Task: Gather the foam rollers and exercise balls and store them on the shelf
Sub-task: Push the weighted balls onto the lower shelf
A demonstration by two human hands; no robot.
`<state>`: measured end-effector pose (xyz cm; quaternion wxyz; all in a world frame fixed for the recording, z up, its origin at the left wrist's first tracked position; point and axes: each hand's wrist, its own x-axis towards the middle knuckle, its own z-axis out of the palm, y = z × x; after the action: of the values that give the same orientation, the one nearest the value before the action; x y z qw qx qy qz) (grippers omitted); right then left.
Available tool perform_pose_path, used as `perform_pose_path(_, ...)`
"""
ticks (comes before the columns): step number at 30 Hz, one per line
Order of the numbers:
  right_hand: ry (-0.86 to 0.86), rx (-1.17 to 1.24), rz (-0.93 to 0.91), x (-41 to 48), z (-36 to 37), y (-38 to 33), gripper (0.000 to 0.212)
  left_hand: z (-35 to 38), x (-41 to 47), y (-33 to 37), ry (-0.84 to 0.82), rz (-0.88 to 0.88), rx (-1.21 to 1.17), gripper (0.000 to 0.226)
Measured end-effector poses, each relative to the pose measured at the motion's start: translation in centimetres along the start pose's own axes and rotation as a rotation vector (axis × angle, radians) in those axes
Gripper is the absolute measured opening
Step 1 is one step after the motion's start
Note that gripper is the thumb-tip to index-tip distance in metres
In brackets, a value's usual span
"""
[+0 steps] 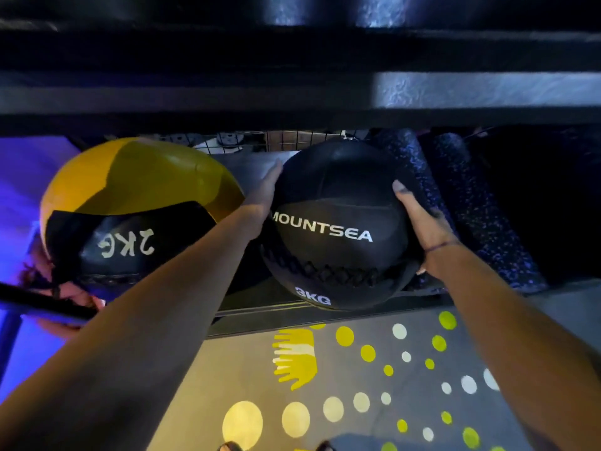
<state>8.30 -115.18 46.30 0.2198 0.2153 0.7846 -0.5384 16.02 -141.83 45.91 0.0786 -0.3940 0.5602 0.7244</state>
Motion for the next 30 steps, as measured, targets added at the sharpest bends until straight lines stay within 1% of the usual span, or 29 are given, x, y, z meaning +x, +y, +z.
perform_pose_path(3, 0.020, 0.026, -0.077, 0.5, 0.1, 0.1, 0.137, 0.0, 0.0, -0.5, -0.074, 0.037, 0.026, 0.075)
perform_pose_path(5, -0.025, 0.052, -0.129, 0.7, 0.1, -0.3, 0.124, -0.2, -0.3, -1.0, -0.087, 0.078, 0.022, 0.084)
perform_pose_path(6, -0.068, 0.059, -0.160, 0.6, 0.1, -0.6, 0.116, -0.2, -0.9, -1.2, -0.051, 0.104, 0.013, 0.087)
perform_pose_path(7, -0.115, 0.057, -0.205, 0.5, 0.2, -0.8, 0.110, -0.3, -1.2, -1.5, 0.004, 0.144, -0.001, 0.083)
perform_pose_path(9, -0.117, 0.109, -0.266, 1.4, 0.6, -1.8, 0.102, -0.3, -1.9, -1.3, 0.160, 0.231, 0.015, 0.053)
perform_pose_path(10, -0.133, 0.157, -0.268, 2.3, 1.2, -2.1, 0.096, -0.4, -2.4, -0.9, 0.229, 0.273, 0.043, 0.051)
perform_pose_path(11, -0.178, 0.173, -0.271, 4.2, 1.8, -2.1, 0.089, -0.8, -2.3, -0.5, 0.273, 0.303, 0.082, 0.060)
perform_pose_path(12, -0.234, 0.178, -0.294, 7.3, 2.0, -1.8, 0.085, -0.9, -2.3, -0.1, 0.295, 0.332, 0.120, 0.075)
perform_pose_path(14, -0.293, 0.142, -0.277, 11.0, 2.4, -0.9, 0.090, -1.0, -2.4, 0.2, 0.344, 0.348, 0.273, 0.101)
perform_pose_path(15, -0.309, 0.123, -0.276, 11.2, 3.3, -0.4, 0.095, -0.6, -2.2, 0.0, 0.364, 0.315, 0.357, 0.111)
perform_pose_path(16, -0.298, 0.107, -0.280, 10.9, 3.6, -0.2, 0.098, 0.2, -2.5, -0.1, 0.386, 0.265, 0.428, 0.116)
perform_pose_path(18, -0.219, 0.053, -0.264, 9.6, 4.1, -1.0, 0.108, 1.0, -2.5, 0.0, 0.431, 0.189, 0.542, 0.115)
perform_pose_path(19, -0.176, 0.026, -0.265, 6.6, 4.6, -2.5, 0.118, 1.1, -2.2, 0.2, 0.414, 0.175, 0.566, 0.116)
perform_pose_path(20, -0.160, 0.012, -0.264, 6.1, 4.9, -3.1, 0.124, 1.0, -2.3, 0.4, 0.387, 0.174, 0.572, 0.120)
perform_pose_path(22, -0.196, -0.019, -0.330, 5.9, 5.6, -4.0, 0.123, 0.1, -2.0, 0.7, 0.342, 0.170, 0.544, 0.127)
perform_pose_path(23, -0.198, -0.030, -0.365, 5.3, 5.8, -4.4, 0.124, -0.2, -1.9, 0.6, 0.341, 0.169, 0.551, 0.127)
perform_pose_path(27, -0.132, -0.085, -0.347, 4.0, 6.5, -5.0, 0.140, 0.2, -2.1, 0.0, 0.365, 0.159, 0.640, 0.126)
perform_pose_path(30, -0.106, -0.095, -0.356, 3.5, 6.5, -5.1, 0.137, 0.4, -2.3, -0.1, 0.367, 0.137, 0.671, 0.127)
